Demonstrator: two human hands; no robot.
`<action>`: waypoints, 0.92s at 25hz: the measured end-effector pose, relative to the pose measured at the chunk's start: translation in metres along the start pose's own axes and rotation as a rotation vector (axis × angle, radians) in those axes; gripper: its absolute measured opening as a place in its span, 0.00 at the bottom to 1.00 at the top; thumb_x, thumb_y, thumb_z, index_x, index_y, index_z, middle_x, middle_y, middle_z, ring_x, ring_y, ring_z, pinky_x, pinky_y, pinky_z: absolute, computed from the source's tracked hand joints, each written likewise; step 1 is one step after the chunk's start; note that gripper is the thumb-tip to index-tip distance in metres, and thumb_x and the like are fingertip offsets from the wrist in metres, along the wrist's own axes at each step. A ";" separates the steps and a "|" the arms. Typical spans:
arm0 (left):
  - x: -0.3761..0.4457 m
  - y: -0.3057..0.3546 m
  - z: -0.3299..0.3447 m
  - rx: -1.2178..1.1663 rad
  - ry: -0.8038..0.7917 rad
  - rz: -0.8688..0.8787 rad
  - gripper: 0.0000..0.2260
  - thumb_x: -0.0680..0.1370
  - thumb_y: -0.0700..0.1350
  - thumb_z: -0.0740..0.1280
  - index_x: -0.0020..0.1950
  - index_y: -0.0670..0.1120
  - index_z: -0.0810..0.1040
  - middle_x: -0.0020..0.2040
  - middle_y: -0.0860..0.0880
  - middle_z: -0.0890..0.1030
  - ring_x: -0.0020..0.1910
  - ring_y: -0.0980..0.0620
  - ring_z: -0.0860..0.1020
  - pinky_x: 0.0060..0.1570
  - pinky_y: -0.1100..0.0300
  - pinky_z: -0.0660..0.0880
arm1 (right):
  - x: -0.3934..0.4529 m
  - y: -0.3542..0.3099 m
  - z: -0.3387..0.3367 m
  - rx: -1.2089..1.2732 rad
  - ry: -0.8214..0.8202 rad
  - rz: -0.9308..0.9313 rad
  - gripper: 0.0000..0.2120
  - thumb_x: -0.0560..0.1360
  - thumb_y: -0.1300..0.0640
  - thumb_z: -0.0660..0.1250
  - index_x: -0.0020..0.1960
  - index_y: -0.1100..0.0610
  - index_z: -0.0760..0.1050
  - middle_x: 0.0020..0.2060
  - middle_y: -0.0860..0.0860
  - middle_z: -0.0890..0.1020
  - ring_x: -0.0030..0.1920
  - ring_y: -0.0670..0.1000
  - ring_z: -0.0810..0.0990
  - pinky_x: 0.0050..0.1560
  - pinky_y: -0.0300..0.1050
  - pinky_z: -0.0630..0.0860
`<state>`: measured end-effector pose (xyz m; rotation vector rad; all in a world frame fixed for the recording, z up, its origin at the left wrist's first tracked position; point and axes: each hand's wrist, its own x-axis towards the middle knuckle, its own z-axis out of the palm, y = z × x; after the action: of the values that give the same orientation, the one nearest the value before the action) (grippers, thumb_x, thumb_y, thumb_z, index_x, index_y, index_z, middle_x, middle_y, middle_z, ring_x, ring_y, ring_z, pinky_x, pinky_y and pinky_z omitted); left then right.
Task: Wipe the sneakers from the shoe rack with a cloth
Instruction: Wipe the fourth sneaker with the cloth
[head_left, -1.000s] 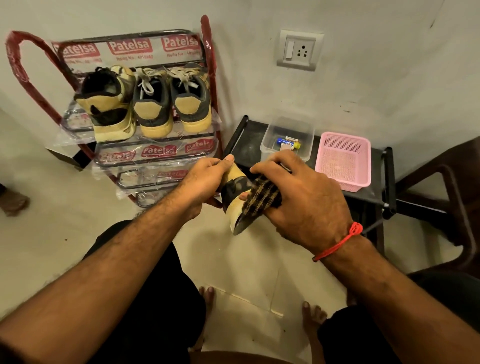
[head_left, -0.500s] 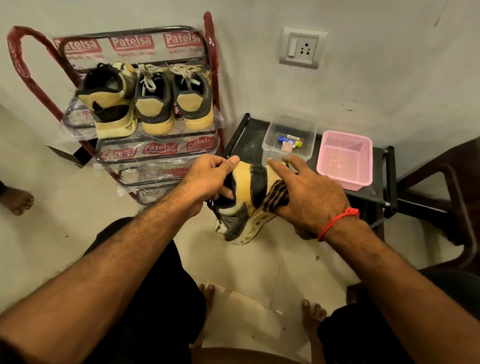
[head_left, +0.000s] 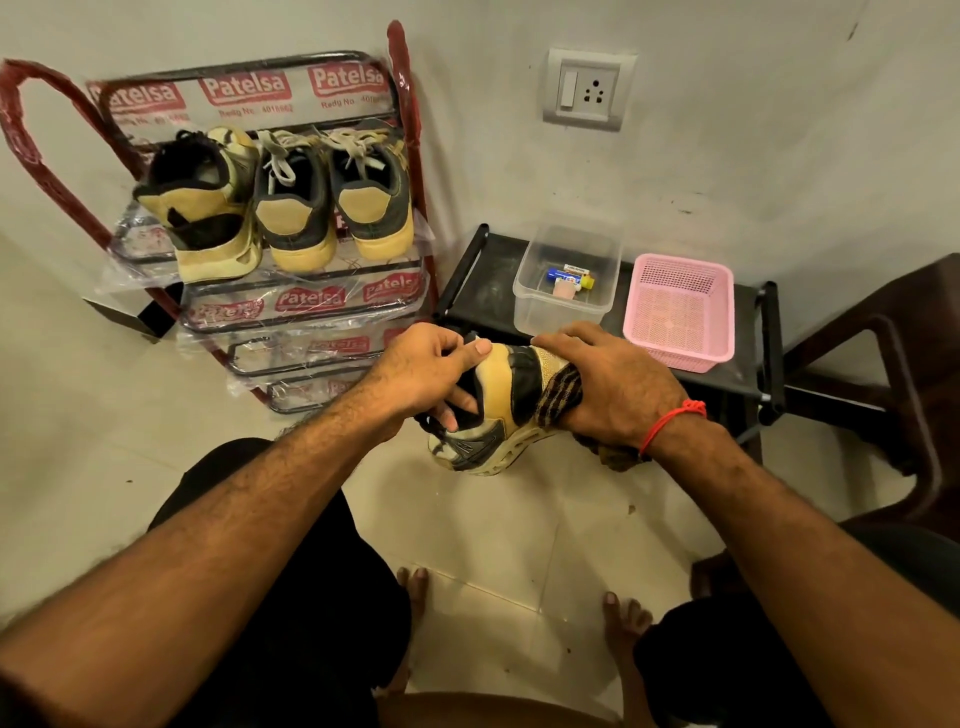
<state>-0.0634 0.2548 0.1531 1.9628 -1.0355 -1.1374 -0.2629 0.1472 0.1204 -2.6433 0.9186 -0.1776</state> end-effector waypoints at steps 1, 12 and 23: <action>0.001 0.001 -0.002 0.024 0.018 0.018 0.14 0.82 0.53 0.65 0.54 0.43 0.81 0.39 0.44 0.86 0.39 0.37 0.85 0.28 0.57 0.78 | -0.001 -0.001 -0.002 0.013 0.033 -0.022 0.37 0.68 0.44 0.78 0.73 0.49 0.68 0.65 0.50 0.73 0.61 0.56 0.78 0.58 0.57 0.80; 0.015 -0.014 -0.021 0.271 -0.155 0.744 0.24 0.79 0.56 0.67 0.71 0.45 0.76 0.75 0.49 0.71 0.74 0.50 0.70 0.71 0.41 0.70 | -0.008 0.006 -0.042 0.098 0.203 -0.193 0.33 0.66 0.52 0.79 0.69 0.55 0.73 0.61 0.52 0.77 0.59 0.54 0.78 0.60 0.51 0.78; 0.015 -0.007 0.006 0.006 0.235 0.701 0.12 0.74 0.48 0.77 0.54 0.42 0.86 0.52 0.48 0.86 0.53 0.53 0.84 0.57 0.50 0.80 | -0.009 0.010 -0.051 0.140 0.211 -0.240 0.32 0.67 0.57 0.81 0.69 0.57 0.75 0.64 0.56 0.78 0.64 0.54 0.76 0.67 0.52 0.75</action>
<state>-0.0618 0.2438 0.1390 1.4871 -1.4278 -0.5040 -0.2871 0.1313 0.1646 -2.6312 0.6193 -0.5676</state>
